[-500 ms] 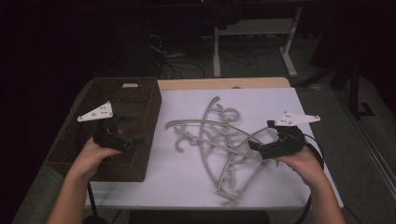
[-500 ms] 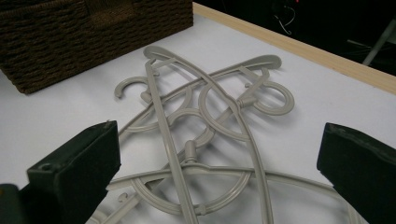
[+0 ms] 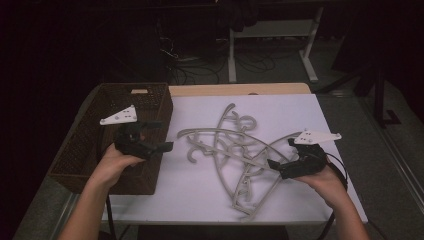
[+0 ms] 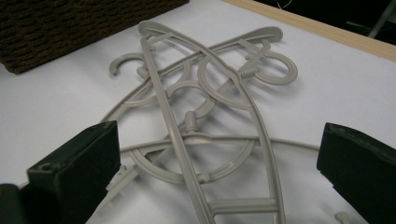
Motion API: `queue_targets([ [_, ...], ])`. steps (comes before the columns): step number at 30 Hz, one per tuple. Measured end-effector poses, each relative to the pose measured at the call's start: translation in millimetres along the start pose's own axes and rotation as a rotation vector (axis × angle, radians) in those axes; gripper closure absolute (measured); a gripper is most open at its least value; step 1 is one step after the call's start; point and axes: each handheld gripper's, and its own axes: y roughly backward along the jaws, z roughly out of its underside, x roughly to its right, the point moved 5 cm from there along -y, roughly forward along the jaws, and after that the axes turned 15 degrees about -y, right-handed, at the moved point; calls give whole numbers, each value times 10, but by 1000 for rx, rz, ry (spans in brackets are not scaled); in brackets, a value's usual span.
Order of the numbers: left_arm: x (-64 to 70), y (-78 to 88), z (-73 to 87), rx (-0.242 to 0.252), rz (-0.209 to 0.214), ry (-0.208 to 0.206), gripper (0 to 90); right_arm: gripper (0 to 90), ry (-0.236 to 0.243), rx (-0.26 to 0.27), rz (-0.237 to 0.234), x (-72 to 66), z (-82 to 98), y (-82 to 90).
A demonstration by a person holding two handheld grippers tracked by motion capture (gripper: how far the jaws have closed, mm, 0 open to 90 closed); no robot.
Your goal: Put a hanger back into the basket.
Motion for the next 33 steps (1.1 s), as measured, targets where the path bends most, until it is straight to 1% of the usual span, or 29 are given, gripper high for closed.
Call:
queue_targets([
  [2, 18, -77, -50, 2, 6, -6, 0, 0, -4, -5, 2, 29, 37, 8],
  [5, 63, -205, -125, 1, 21, -17, 0, 0, -13, 1, 8, 70, 72, 31],
  [8, 88, -342, -185, 6, 33, -18, 0, 0, -20, 2, 15, 120, 112, 58],
  [13, 119, -586, -243, -5, 47, -18, 0, 0, -22, 0, 20, 163, 139, 61],
  [15, 116, -690, -255, -5, 42, -17, 25, 0, -24, -1, 21, 175, 146, 60],
  [16, 106, -744, -251, -13, 31, -23, 39, 0, -23, -2, 21, 179, 148, 57],
  [20, 38, -970, -205, -49, 0, -21, 80, 0, -17, -11, 23, 181, 156, 40],
  [21, -1, -1051, -178, -67, -13, -25, 118, 0, -13, -11, 23, 177, 157, 37],
  [22, -1, -1051, -178, -67, -13, -25, 144, 0, -14, -11, 22, 177, 156, 39],
  [23, -52, -1148, -146, -91, -32, -38, 145, 0, -16, -9, 21, 176, 153, 41],
  [24, -52, -1148, -146, -91, -32, -38, 151, 0, -16, -9, 21, 176, 153, 41],
  [25, -84, -1213, -121, -112, -41, -44, 151, 0, -16, -7, 18, 176, 149, 43],
  [26, -103, -1253, -103, -126, -45, -50, 181, 0, -17, -8, 17, 176, 148, 46],
  [27, -150, -1374, -54, -157, -43, -45, 184, 0, -17, -8, 15, 174, 149, 47],
  [28, -170, -1439, -24, -172, -36, -46, 196, 0, -16, -9, 14, 173, 150, 49],
  [29, -170, -1439, -24, -172, -36, -46, 202, 0, -16, -9, 14, 173, 150, 49],
  [30, -221, -1557, 46, -206, -32, -36, 209, 0, -16, -6, 11, 171, 150, 56],
  [31, -246, -1613, 81, -217, -28, -28, 227, 0, -17, -6, 10, 170, 150, 61],
  [32, -246, -1613, 81, -217, -28, -28, 240, 0, -17, -6, 10, 170, 150, 61],
  [33, -276, -1665, 115, -227, -29, -25, 240, 0, -15, -5, 11, 171, 150, 69],
])
